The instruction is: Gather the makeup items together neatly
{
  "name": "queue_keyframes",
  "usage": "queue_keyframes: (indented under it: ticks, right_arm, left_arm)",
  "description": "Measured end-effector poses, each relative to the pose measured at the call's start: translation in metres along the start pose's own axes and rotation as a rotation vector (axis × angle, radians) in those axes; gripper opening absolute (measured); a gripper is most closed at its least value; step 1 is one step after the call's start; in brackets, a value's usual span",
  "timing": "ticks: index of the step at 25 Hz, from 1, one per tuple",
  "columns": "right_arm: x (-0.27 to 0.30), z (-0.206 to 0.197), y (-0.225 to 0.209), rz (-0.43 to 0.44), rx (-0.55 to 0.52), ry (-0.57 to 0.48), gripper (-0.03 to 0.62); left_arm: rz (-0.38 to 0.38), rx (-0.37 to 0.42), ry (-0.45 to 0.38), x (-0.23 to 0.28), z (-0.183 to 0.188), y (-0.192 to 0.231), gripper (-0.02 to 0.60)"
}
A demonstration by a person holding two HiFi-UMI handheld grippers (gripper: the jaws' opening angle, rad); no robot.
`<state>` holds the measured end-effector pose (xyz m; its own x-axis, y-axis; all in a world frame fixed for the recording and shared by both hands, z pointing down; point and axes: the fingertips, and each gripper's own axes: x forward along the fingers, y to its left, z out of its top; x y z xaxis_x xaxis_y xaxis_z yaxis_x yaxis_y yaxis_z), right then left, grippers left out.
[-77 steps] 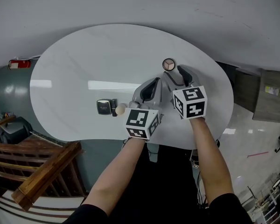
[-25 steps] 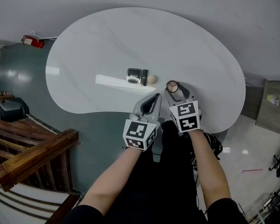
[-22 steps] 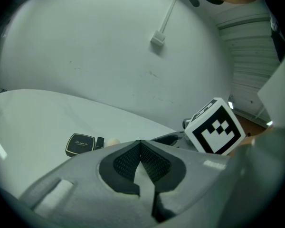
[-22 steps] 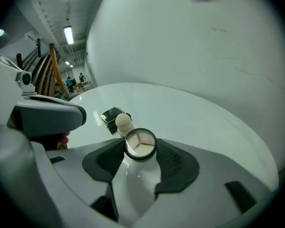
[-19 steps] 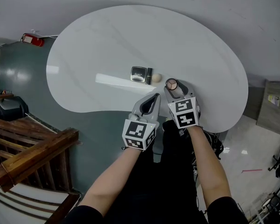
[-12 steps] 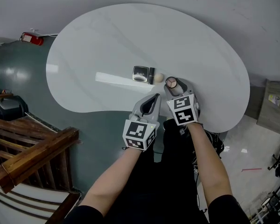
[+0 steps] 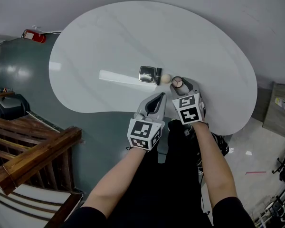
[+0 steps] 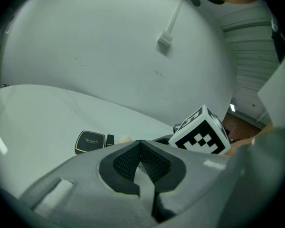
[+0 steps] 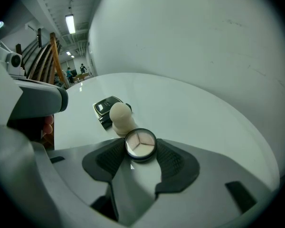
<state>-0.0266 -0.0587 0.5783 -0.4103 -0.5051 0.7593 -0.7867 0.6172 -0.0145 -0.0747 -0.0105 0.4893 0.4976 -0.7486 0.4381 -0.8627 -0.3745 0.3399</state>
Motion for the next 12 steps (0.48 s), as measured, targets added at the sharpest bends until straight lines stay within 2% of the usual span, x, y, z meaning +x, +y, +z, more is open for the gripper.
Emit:
queue_keyframes:
  ticks: [5,9,12]
  right_arm:
    - [0.002,0.001,0.001,0.018,0.007,0.0,0.222]
    - [0.001,-0.002,0.005,0.041,0.042,0.008,0.255]
    - [-0.01,-0.005,0.002,0.022,0.075,-0.002,0.255]
  left_arm:
    - [0.001,-0.004,-0.002,0.001,0.001,0.001,0.008]
    - [0.0,-0.019,-0.002,-0.002,0.0,0.002,0.008]
    - [-0.004,-0.021,-0.008,-0.005,0.001,0.001,0.008]
